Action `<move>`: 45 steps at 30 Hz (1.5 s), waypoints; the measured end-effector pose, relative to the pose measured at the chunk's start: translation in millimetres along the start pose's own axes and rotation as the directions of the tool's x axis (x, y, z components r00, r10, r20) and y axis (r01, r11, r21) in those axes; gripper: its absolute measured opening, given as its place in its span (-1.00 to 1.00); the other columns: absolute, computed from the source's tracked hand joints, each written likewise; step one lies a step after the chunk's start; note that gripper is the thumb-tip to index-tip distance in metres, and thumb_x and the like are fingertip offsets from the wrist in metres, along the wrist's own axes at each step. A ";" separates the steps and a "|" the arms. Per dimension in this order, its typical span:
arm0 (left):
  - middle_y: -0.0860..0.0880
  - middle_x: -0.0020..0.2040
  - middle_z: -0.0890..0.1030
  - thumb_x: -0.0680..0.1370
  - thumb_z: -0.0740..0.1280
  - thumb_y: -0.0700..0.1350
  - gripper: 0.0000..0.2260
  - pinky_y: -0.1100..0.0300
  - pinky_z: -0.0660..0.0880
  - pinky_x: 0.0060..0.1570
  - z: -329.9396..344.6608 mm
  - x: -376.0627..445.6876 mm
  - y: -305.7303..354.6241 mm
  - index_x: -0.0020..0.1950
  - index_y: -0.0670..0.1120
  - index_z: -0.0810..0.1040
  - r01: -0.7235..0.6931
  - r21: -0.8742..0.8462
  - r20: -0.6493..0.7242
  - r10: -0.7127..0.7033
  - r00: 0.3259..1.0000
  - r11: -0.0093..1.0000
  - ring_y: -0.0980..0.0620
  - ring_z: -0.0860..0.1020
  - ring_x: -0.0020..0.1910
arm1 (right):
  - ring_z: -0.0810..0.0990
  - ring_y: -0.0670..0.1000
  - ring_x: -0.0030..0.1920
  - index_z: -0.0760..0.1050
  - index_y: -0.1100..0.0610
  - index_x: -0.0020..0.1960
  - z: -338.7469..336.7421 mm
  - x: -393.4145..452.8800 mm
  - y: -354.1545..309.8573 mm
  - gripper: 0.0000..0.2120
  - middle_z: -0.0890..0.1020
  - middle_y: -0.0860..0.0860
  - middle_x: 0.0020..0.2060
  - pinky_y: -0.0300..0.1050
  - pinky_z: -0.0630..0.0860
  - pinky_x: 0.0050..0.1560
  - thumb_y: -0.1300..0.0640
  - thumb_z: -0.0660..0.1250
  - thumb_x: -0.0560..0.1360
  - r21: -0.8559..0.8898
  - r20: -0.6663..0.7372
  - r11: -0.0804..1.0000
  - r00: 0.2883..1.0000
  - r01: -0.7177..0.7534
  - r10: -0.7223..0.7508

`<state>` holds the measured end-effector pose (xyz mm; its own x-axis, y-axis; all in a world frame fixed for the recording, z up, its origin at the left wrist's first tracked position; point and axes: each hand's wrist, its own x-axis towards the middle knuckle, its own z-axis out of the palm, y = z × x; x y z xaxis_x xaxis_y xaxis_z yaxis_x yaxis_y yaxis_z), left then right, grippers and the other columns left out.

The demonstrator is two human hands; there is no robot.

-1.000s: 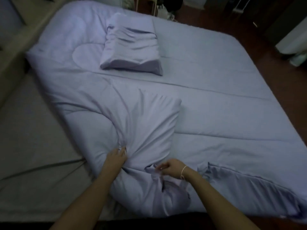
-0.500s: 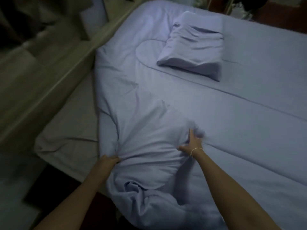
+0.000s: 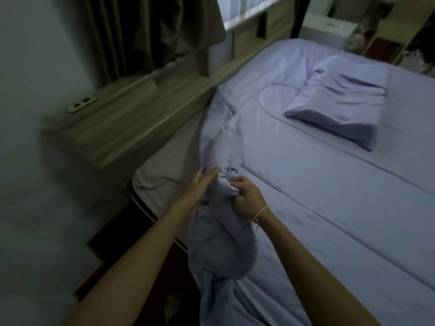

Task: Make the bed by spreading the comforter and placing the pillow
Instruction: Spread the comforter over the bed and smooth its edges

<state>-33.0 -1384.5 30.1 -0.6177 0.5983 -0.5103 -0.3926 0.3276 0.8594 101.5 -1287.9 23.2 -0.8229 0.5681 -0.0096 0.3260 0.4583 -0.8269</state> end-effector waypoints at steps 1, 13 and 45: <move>-0.10 0.24 0.56 0.18 0.45 0.31 -0.20 -0.13 0.53 0.10 -12.6 -2.1 3.5 0.35 0.03 0.41 0.012 -0.030 -0.005 -0.012 1.000 0.999 -0.15 0.55 0.14 | 0.51 -0.02 -0.02 0.65 0.21 -0.01 7.5 1.6 -15.0 -0.66 0.60 0.09 0.05 -0.27 0.38 0.02 0.18 0.20 0.32 0.017 0.032 1.000 0.999 -0.010 0.009; -0.09 0.24 0.53 0.54 0.32 -0.15 -0.61 0.06 0.48 0.16 -284.2 0.5 0.5 0.37 -0.11 0.41 -0.030 0.030 -0.153 0.035 0.988 0.999 -0.09 0.53 0.16 | 0.47 -0.11 0.21 0.48 -0.06 0.27 169.7 25.6 -124.6 -0.61 0.54 -0.09 0.18 -0.16 0.37 0.31 0.04 0.40 0.45 0.113 0.293 0.982 0.950 -0.149 0.111; -0.07 -0.09 0.56 0.63 0.09 -0.02 -0.77 0.06 0.48 -0.09 -373.8 218.3 -167.3 -0.06 -0.07 0.50 0.394 0.063 -0.588 -0.285 0.757 0.917 -0.15 0.55 -0.03 | 0.03 0.15 0.53 0.04 0.00 0.52 331.0 278.3 -9.2 -0.29 0.11 0.08 0.53 0.22 -0.01 0.47 -0.19 0.25 0.50 -0.492 0.248 0.867 0.967 0.079 0.053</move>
<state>-356.9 -1582.0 -237.2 -0.7562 -0.0704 -0.6506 -0.5607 0.5821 0.5888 -284.6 -1360.3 -158.0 -0.8942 0.4041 -0.1924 0.4467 0.7784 -0.4410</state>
